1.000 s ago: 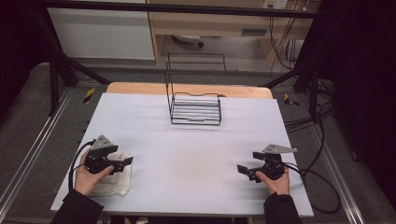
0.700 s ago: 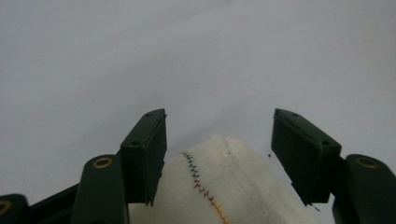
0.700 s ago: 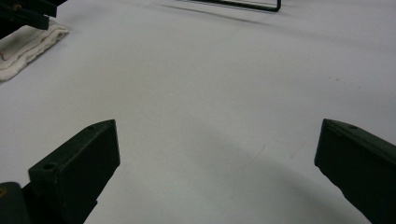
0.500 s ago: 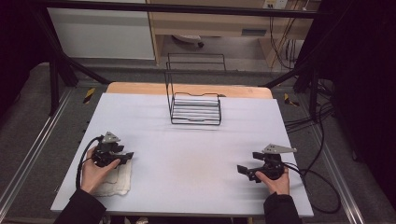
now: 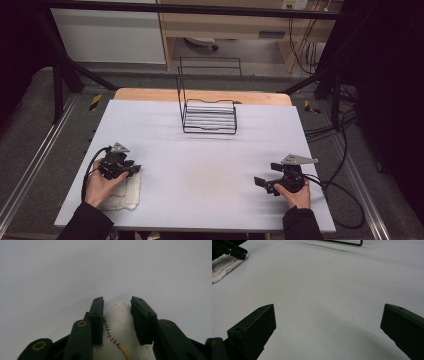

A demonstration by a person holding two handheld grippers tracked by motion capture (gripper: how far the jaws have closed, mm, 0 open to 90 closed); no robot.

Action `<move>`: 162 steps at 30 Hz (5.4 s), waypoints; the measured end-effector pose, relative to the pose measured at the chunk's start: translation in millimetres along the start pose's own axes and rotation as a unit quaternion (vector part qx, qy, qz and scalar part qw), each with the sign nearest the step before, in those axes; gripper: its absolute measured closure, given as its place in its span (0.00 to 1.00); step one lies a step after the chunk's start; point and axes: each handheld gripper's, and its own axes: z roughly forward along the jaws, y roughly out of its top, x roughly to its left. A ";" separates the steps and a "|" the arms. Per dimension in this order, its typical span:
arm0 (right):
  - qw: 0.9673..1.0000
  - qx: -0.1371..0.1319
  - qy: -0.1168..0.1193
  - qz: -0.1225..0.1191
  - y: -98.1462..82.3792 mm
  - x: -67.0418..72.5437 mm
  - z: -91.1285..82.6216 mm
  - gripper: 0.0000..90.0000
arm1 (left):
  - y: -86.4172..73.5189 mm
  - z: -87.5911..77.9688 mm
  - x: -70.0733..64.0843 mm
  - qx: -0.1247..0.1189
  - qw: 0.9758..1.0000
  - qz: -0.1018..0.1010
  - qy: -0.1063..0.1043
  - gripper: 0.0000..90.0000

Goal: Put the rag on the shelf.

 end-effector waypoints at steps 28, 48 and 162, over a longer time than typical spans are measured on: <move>1.000 -0.001 0.003 0.000 0.1 -0.2 0.4 0.01 | 3.4 -23.4 -2.4 -0.089 0.995 -0.022 -0.046 0.91; 1.000 -0.001 0.000 -0.003 -0.3 -0.8 0.6 0.01 | 25.5 -21.9 -29.8 -0.117 0.991 -0.001 -0.071 0.91; 0.999 0.043 -0.022 -0.024 60.1 91.8 164.2 0.36 | 24.2 -6.5 -61.5 -0.069 0.995 0.005 -0.068 0.42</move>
